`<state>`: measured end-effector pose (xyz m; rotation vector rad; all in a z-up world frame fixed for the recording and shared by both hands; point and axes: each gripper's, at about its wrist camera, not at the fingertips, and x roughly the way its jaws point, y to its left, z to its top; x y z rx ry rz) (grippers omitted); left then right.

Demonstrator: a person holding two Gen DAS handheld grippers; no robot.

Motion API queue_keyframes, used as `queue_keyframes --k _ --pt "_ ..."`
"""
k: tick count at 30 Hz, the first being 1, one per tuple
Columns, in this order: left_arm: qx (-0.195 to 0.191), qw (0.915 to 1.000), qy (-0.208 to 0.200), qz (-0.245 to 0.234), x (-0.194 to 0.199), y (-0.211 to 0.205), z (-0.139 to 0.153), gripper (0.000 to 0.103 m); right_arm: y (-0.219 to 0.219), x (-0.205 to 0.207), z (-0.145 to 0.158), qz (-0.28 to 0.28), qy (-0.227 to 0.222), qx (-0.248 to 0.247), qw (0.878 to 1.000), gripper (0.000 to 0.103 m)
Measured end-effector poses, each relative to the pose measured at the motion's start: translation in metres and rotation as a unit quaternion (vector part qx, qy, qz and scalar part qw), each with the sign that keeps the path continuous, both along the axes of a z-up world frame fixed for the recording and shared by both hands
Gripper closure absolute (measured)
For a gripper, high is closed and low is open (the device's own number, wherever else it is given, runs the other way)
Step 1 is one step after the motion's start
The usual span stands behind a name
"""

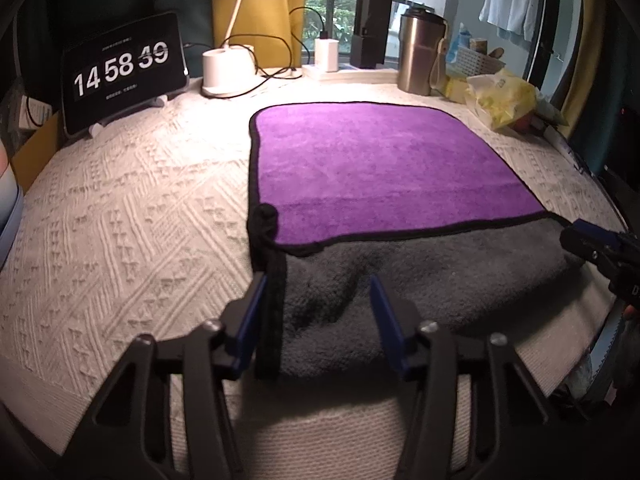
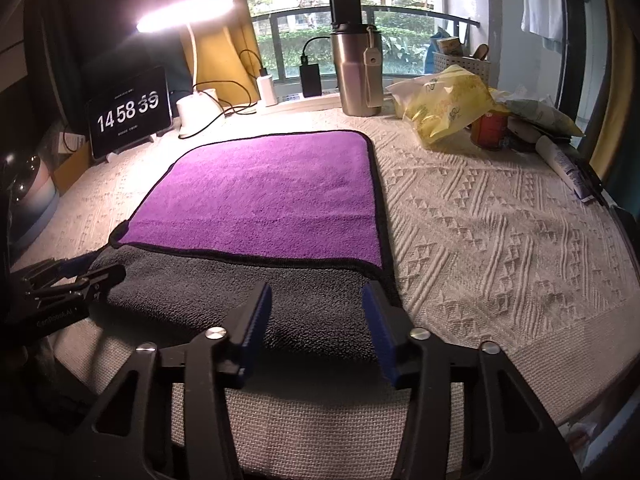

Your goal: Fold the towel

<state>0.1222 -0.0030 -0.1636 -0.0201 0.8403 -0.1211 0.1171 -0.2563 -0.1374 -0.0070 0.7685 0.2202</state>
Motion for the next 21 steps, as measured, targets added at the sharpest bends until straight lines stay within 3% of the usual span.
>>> queue_keyframes --k 4,8,11,18,21 --pt "0.001 0.9999 -0.002 -0.011 -0.001 -0.001 -0.001 0.06 0.0 0.003 -0.008 0.007 0.007 0.007 1.0 0.078" --pt "0.005 0.9999 -0.006 -0.014 -0.002 -0.001 0.0 0.075 -0.002 0.004 -0.015 0.012 0.01 0.015 1.0 0.095" --pt "0.004 0.9998 -0.012 -0.016 -0.003 -0.001 0.003 0.083 -0.01 0.003 -0.014 0.006 0.004 0.03 1.0 0.098" --pt "0.009 0.9993 -0.028 -0.022 -0.009 -0.004 0.008 0.09 -0.024 0.003 -0.012 -0.022 -0.003 0.027 0.999 0.098" --pt "0.02 0.9987 -0.04 -0.024 -0.013 -0.007 0.013 0.091 -0.031 0.006 -0.013 -0.038 -0.002 0.029 0.999 0.092"
